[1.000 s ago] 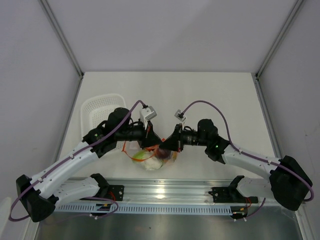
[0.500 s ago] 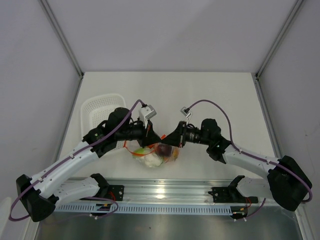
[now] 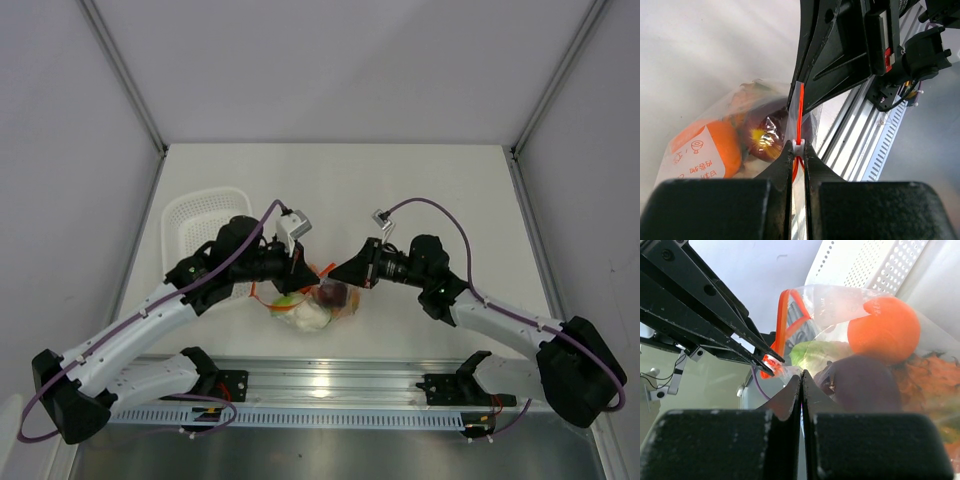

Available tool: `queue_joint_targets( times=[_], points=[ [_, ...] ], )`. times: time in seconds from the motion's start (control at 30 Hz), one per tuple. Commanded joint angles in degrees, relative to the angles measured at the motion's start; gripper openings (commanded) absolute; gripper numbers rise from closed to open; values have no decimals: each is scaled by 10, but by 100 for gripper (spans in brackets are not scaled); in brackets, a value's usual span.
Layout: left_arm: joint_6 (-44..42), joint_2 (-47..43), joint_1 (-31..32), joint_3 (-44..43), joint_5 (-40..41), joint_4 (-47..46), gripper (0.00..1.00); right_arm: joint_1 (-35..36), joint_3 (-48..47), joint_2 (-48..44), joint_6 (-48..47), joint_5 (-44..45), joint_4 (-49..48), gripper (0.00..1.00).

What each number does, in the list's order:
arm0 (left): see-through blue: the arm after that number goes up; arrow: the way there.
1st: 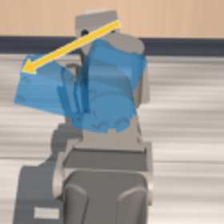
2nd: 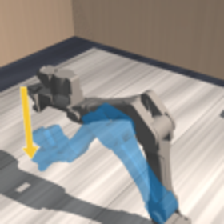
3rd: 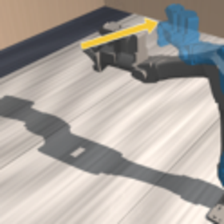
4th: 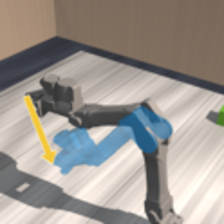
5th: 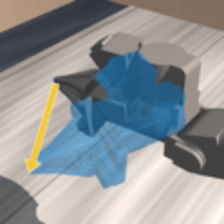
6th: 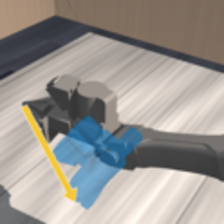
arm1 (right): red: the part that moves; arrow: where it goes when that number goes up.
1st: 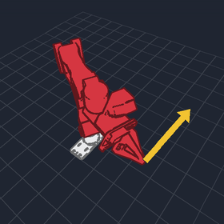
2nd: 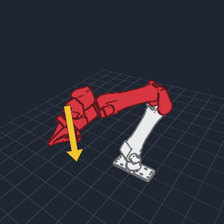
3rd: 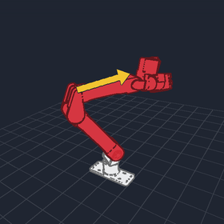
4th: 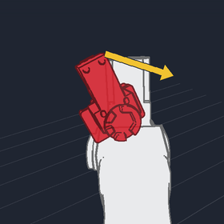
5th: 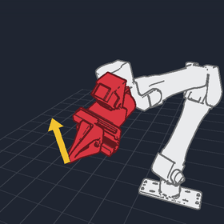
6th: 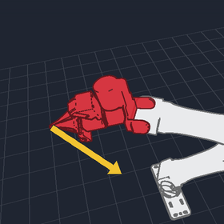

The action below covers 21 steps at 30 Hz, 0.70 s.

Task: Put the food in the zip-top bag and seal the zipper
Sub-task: Zip the zipper food storage bag at the center of the board.

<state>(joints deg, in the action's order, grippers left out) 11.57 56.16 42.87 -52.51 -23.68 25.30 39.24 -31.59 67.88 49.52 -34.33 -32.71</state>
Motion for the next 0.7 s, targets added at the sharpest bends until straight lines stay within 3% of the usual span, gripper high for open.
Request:
queue_joint_targets(
  times=[0.0,0.17,0.23,0.4,0.43,0.53,0.67],
  points=[
    [6,-23,-2,-10,0,41,1,-19,2,-26,2,33,-18,0],
    [3,-32,-2,-9,-8,46,1,-17,-41,-23,-78,-38,39,0],
    [0,-33,-2,-8,-15,41,0,-16,-61,-28,-119,-50,106,0],
    [-2,-32,-2,-13,-22,41,1,-14,-131,-30,-243,-71,257,29],
    [-4,-32,-2,-12,-22,41,0,-11,-141,-28,-259,-68,279,40],
    [-8,-28,-2,-21,-25,48,1,7,-181,-22,-339,-42,372,51],
    [-10,-25,-2,-28,-39,48,0,22,-225,13,-412,-54,447,52]
  ],
)
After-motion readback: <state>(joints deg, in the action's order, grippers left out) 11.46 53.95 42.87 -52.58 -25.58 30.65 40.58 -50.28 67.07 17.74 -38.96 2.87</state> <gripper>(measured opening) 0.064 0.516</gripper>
